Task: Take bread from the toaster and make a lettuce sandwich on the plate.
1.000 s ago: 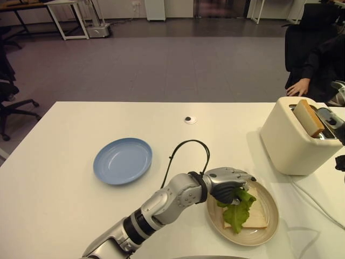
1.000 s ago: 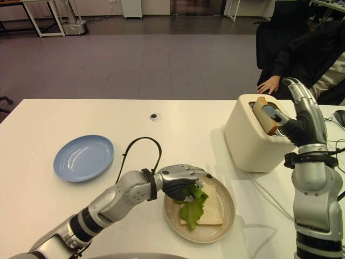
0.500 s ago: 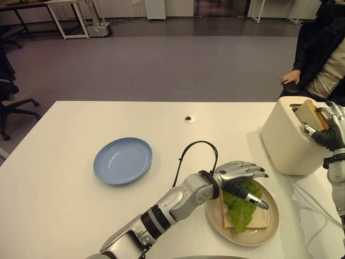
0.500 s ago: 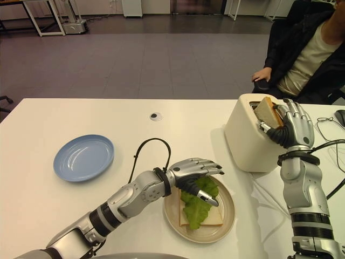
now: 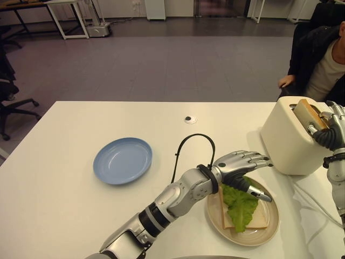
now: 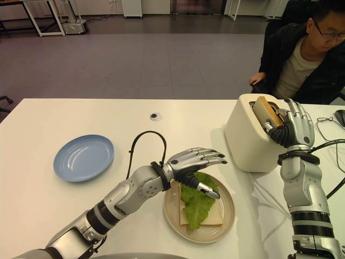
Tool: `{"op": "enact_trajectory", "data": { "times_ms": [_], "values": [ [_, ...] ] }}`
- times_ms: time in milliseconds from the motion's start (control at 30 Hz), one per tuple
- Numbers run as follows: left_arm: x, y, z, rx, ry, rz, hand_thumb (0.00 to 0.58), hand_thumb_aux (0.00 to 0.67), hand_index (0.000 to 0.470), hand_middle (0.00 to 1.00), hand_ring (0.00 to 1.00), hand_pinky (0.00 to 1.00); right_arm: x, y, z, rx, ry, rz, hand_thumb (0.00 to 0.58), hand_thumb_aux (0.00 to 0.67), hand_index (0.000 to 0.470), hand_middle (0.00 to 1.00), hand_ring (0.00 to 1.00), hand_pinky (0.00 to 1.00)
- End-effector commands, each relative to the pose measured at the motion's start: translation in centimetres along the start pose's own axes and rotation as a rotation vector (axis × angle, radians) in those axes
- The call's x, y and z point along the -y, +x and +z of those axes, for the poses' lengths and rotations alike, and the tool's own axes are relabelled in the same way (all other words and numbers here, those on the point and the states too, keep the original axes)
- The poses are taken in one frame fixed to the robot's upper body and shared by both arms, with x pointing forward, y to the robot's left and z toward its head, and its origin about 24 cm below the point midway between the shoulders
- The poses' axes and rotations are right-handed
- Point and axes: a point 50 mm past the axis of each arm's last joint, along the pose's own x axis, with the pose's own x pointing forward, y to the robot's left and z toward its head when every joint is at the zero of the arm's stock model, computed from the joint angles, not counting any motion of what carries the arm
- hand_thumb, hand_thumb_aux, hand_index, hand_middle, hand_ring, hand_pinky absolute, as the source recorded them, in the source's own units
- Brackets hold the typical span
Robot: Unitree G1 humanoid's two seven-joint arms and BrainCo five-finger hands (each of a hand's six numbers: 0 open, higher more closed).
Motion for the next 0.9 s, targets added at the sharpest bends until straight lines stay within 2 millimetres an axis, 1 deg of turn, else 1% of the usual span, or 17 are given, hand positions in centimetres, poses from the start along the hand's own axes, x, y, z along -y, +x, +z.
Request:
{"op": "enact_trajectory", "data": {
  "times_ms": [33, 100, 167, 233, 300, 400, 433, 467, 533, 600, 667, 733, 800, 900],
  "values": [
    [-0.1, -0.6, -0.4, -0.020, 0.019, 0.007, 0.000, 0.000, 0.000, 0.00, 0.00, 0.00, -0.1, 0.0, 0.4, 0.002, 0.037, 0.010, 0.580, 0.670, 0.470, 0.00, 0.00, 0.00],
    [-0.2, -0.7, -0.5, -0.026, 0.022, 0.011, 0.000, 0.000, 0.000, 0.00, 0.00, 0.00, 0.5, 0.3, 1.1, 0.025, 0.073, -0.019, 0.580, 0.670, 0.470, 0.00, 0.00, 0.00],
    [-0.3, -0.8, -0.7, -0.033, 0.022, 0.019, 0.000, 0.000, 0.000, 0.00, 0.00, 0.00, 1.7, 0.5, 1.8, 0.055, 0.116, -0.069, 0.580, 0.670, 0.470, 0.00, 0.00, 0.00],
    [-0.4, -1.1, -0.9, -0.043, 0.019, 0.030, 0.000, 0.000, 0.000, 0.00, 0.00, 0.00, 3.8, 0.8, 2.6, 0.098, 0.163, -0.160, 0.580, 0.670, 0.470, 0.00, 0.00, 0.00],
    [-0.6, -1.5, -1.1, -0.054, 0.015, 0.045, 0.000, 0.000, 0.000, 0.00, 0.00, 0.00, 6.3, 1.0, 3.4, 0.144, 0.227, -0.269, 0.580, 0.670, 0.470, 0.00, 0.00, 0.00],
    [-1.0, -2.2, -1.5, -0.074, 0.009, 0.069, 0.000, 0.000, 0.000, 0.00, 0.00, 0.00, 10.6, 0.8, 4.9, 0.232, 0.408, -0.421, 0.580, 0.670, 0.470, 0.00, 0.00, 0.00],
    [-1.1, -2.4, -1.5, -0.077, 0.008, 0.076, 0.000, 0.000, 0.000, 0.00, 0.00, 0.00, 11.6, 0.7, 5.3, 0.253, 0.503, -0.424, 0.580, 0.670, 0.470, 0.00, 0.00, 0.00],
    [-1.2, -2.5, -1.4, -0.078, 0.011, 0.083, 0.000, 0.000, 0.000, 0.00, 0.00, 0.00, 12.1, 0.5, 5.7, 0.270, 0.577, -0.405, 0.580, 0.670, 0.470, 0.00, 0.00, 0.00],
    [-1.6, -2.9, -1.2, -0.076, 0.026, 0.100, 0.000, 0.000, 0.000, 0.00, 0.00, 0.00, 11.6, 0.5, 6.1, 0.266, 0.755, -0.263, 0.580, 0.670, 0.470, 0.00, 0.00, 0.00],
    [-2.2, -3.4, -1.0, -0.075, 0.048, 0.131, 0.000, 0.000, 0.000, 0.00, 0.00, 0.00, 10.5, 0.2, 6.4, 0.238, 0.911, -0.061, 0.580, 0.670, 0.470, 0.00, 0.00, 0.00],
    [-3.3, -4.4, -0.7, -0.076, 0.090, 0.201, 0.000, 0.000, 0.000, 0.00, 0.00, 0.00, 9.2, -0.6, 6.2, 0.195, 1.035, 0.171, 0.580, 0.670, 0.470, 0.00, 0.00, 0.00],
    [-5.5, -6.2, 0.3, -0.034, 0.150, 0.399, 0.000, 0.000, 0.000, 0.00, 0.00, 0.00, 7.5, -2.0, 5.9, 0.133, 1.107, 0.404, 0.580, 0.670, 0.470, 0.00, 0.00, 0.00],
    [-7.2, -8.4, 1.4, 0.024, 0.221, 0.564, 0.000, 0.000, 0.000, 0.00, 0.00, 0.00, 5.3, -4.1, 5.8, 0.073, 1.133, 0.618, 0.580, 0.670, 0.470, 0.00, 0.00, 0.00],
    [-8.0, -10.9, 2.7, 0.109, 0.290, 0.690, 0.000, 0.000, 0.000, 0.00, 0.00, 0.00, 2.7, -7.2, 6.2, 0.022, 1.109, 0.855, 0.580, 0.670, 0.470, 0.00, 0.00, 0.00]
  ]
}}
